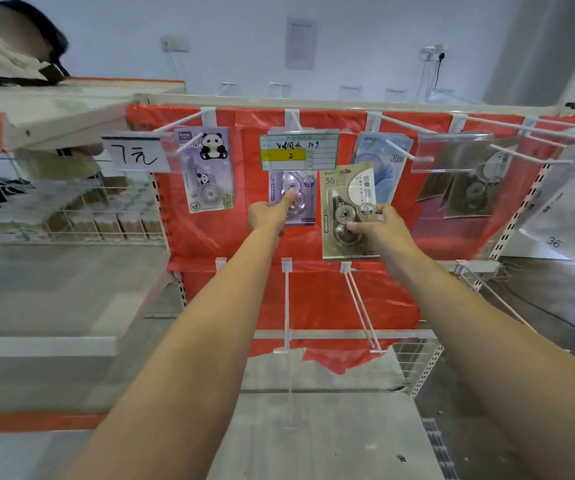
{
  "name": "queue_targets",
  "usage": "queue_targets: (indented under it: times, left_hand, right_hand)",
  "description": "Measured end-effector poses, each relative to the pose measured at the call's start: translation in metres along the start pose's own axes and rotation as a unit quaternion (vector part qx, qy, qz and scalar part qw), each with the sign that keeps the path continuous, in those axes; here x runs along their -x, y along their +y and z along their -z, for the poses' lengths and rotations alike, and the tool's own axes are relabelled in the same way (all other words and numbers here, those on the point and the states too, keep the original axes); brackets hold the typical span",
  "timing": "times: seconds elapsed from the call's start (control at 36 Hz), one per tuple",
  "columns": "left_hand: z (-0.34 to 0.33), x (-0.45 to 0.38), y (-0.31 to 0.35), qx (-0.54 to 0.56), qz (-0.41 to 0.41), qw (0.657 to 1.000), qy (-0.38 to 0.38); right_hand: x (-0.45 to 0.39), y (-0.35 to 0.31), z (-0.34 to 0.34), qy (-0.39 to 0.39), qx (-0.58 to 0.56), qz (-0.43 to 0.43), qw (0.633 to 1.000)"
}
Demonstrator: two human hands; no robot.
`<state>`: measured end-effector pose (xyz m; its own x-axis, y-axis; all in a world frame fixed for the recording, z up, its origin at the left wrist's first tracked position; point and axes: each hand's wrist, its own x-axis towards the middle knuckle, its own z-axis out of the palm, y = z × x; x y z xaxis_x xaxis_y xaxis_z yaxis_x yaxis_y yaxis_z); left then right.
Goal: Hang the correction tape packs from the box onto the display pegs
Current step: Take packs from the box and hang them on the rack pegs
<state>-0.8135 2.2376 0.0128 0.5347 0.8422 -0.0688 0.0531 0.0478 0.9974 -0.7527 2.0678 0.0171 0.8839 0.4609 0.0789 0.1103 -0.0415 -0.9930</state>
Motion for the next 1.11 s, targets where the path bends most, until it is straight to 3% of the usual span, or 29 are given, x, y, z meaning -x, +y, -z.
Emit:
queue_targets:
  times: [0.28, 0.39, 0.56, 0.69, 1.11]
  left_hand:
    - [0.008, 0.027, -0.028, -0.014, 0.068, 0.996, -0.055]
    - [0.007, 0.055, -0.028, -0.011, 0.058, 0.989, -0.136]
    - [-0.002, 0.099, -0.017, -0.022, -0.022, 0.963, -0.267]
    - [-0.025, 0.126, -0.014, -0.022, -0.079, 0.957, -0.279]
    - [-0.122, 0.195, 0.008, -0.011, -0.121, 0.946, -0.302]
  right_hand:
    - [0.019, 0.003, 0.004, 0.013, -0.013, -0.001, 1.0]
    - [0.033, 0.001, 0.009, 0.006, -0.012, 0.011, 1.0]
    - [0.055, 0.0, 0.022, -0.009, -0.027, 0.022, 0.999]
    - [0.069, 0.001, 0.046, -0.01, -0.021, 0.027, 0.999]
    - [0.08, -0.008, 0.174, 0.011, 0.06, 0.045, 0.997]
